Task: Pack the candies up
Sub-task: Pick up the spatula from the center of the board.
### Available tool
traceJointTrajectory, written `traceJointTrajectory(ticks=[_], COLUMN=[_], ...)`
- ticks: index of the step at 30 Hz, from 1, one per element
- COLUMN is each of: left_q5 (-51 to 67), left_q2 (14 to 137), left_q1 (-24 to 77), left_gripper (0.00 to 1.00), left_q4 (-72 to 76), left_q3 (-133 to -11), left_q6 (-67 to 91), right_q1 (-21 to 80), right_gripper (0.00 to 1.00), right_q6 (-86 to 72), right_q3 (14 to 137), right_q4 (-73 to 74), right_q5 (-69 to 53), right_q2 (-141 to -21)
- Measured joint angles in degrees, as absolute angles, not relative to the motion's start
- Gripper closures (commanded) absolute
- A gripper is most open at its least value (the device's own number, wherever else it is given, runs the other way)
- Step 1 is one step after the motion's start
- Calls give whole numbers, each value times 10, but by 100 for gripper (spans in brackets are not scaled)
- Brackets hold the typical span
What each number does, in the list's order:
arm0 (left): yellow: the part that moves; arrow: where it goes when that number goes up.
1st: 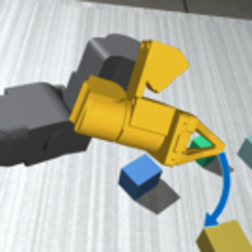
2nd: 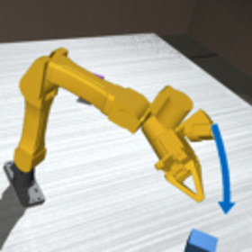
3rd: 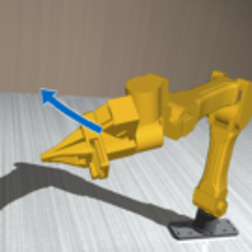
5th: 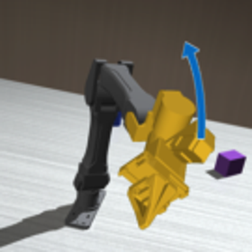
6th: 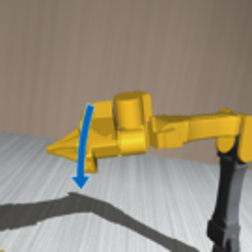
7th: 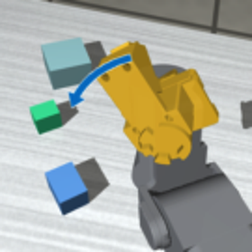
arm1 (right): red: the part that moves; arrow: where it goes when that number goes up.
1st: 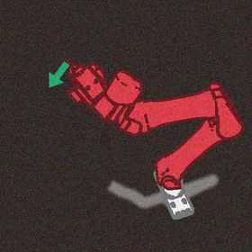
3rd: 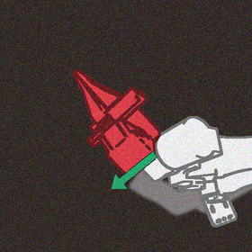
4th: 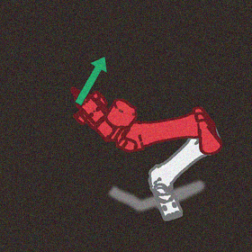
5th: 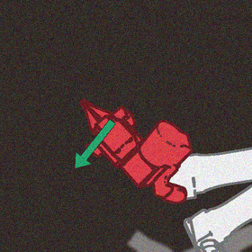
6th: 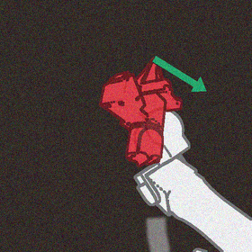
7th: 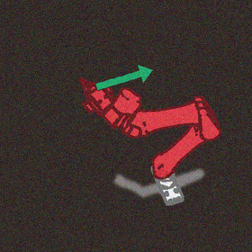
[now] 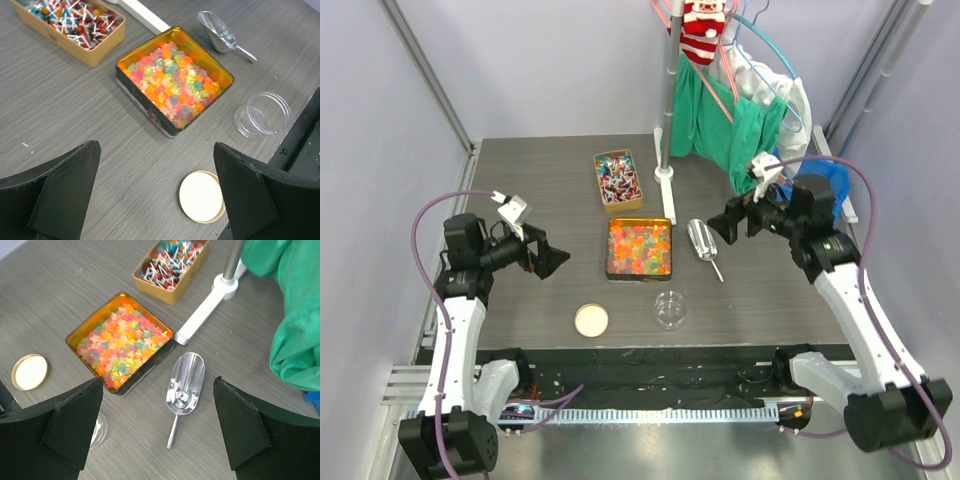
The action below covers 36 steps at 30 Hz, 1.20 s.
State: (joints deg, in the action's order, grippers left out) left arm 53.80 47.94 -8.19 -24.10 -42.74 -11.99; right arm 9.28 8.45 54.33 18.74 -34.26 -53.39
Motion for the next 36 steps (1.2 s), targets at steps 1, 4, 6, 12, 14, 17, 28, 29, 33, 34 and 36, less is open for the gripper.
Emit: traceJointTrajectory(ticks=[1,4,6,12,14,17,28,29,33,34,36], left_q5=[530,511,496,471,469,465,462,461,460,461,460], left_q2=[485,496,503,506,506,506,507,506,505,505,505], left_q1=[-83,-83,-83,-83,-83,-83,-83,-83,-83,-83,-83], left_gripper=[0,0,0,0,0,0,0,0,0,0,0], left_q4=[-239,-232,-229,-225,-225,-225,-224,-224,-224,-224,-224], left_q3=[-429,-430,-431,-431,-431,-431,-431,-431,-431,-431,-431], left_q6=[-113,-104,-98,-90,-89,-89,-88,-88,-88,-88,-88], right_q1=[102,135,159,214,226,236,239,239,239,239,239], right_gripper=[7,7,7,12,17,21,41,44,46,46,46], right_q6=[84,85,90,120,133,146,179,179,179,179,179], right_q3=[557,583,580,562,555,536,463,463,463,463,462], right_q4=[194,198,199,197,191,189,222,222,219,219,220], right_q5=[-325,-267,-220,-94,-57,-18,25,25,20,17,6], right_q2=[-560,-623,-643,-655,-668,-698,-741,-746,-782,-793,-807])
